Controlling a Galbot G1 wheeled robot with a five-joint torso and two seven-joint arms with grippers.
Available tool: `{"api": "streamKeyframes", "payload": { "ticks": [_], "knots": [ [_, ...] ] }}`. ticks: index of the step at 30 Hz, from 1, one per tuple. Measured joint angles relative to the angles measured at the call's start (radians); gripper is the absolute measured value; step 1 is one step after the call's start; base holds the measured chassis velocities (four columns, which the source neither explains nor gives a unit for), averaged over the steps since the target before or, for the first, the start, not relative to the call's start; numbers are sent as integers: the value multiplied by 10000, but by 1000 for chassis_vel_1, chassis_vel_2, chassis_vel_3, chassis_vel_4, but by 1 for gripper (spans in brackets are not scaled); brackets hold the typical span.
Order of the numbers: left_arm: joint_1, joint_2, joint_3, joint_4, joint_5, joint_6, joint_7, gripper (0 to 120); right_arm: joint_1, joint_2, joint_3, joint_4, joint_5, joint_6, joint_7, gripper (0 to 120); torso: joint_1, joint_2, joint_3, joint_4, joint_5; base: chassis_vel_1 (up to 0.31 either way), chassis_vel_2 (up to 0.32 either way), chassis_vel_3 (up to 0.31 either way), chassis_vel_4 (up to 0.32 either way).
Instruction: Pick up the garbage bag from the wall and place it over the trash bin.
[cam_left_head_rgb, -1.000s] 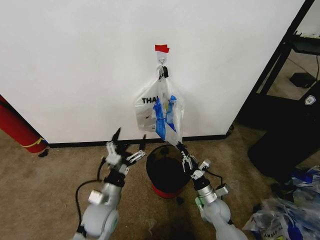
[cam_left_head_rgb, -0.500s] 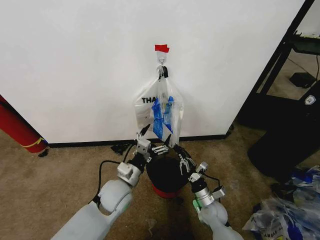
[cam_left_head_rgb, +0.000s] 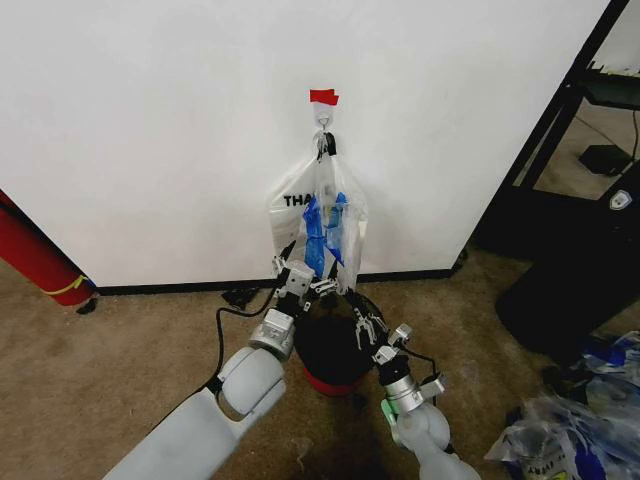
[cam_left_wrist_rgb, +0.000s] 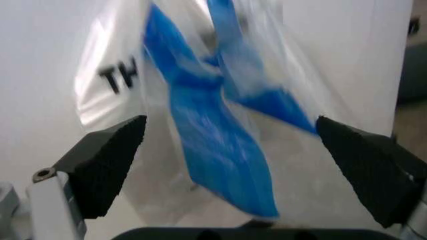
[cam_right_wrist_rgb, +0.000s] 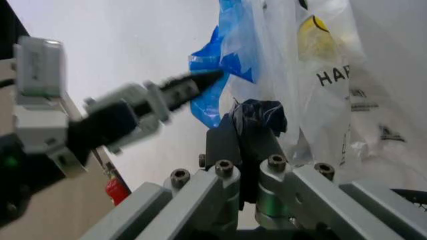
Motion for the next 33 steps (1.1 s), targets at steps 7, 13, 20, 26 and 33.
{"api": "streamKeyframes", "payload": {
  "ticks": [7, 13, 20, 26, 33],
  "knots": [
    [-385, -386, 343, 857, 1165, 500, -557, 100, -21, 49, -13, 56, -26, 41, 50, 0, 0, 0, 0, -1, 1, 0, 0, 0, 0],
    [-375, -518, 226, 806, 1319, 686, -964, 86, -82, 51, 1, 131, -27, 70, 57, 0, 0, 0, 0, 0, 1, 0, 0, 0, 0],
    [-329, -594, 113, 733, 1246, 719, -1069, 62, -148, 2, 39, 141, -14, 130, 57, 0, 0, 0, 0, 0, 0, 0, 0, 0, 0],
    [-198, -742, -25, 576, 1206, 737, -1153, 42, -184, -27, 53, 136, -12, 179, 66, 0, 0, 1, 0, 0, 1, 0, 0, 0, 0],
    [147, -835, -366, 255, 1197, 742, -1165, 18, -239, -65, 76, 124, -22, 244, 86, 0, 0, 2, 0, 0, 1, 0, 0, 0, 0]
  ]
}}
